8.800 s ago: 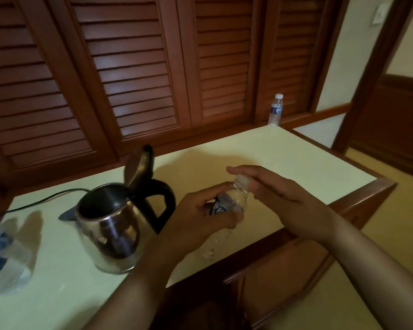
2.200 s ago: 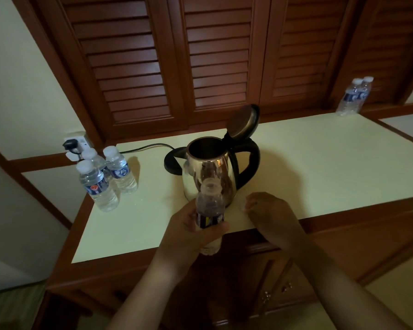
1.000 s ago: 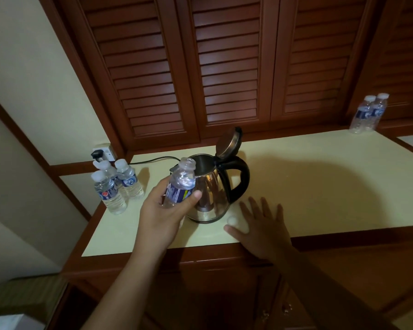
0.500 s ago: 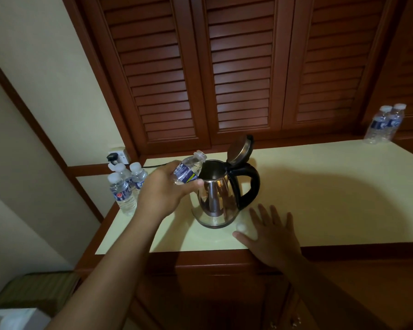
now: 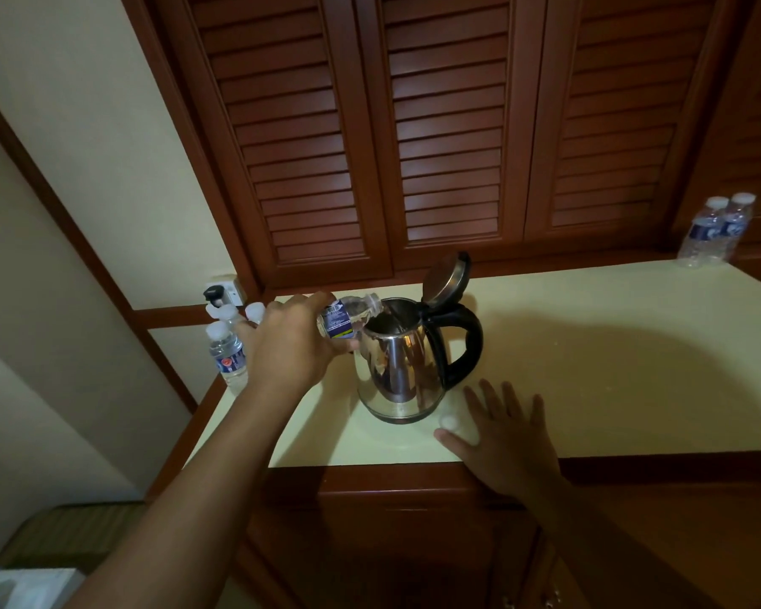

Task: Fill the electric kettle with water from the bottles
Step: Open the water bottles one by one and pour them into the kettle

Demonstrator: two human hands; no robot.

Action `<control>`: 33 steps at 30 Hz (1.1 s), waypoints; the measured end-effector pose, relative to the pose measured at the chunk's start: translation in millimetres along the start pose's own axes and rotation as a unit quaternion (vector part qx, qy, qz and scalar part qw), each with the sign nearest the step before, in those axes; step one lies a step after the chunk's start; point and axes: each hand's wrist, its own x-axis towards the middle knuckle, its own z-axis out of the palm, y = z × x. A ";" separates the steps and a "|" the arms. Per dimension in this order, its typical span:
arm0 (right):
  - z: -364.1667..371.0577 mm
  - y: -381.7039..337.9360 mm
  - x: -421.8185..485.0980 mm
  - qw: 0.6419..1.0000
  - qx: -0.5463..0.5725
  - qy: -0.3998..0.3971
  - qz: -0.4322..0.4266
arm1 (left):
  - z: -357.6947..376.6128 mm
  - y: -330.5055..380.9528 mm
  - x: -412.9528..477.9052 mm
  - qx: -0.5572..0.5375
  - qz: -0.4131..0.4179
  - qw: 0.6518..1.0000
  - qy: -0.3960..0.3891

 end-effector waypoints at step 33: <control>-0.2 1.1 -6.3 0.998 0.030 0.051 -0.008 | 12.6 12.6 7.9 0.120 0.053 0.989 0.070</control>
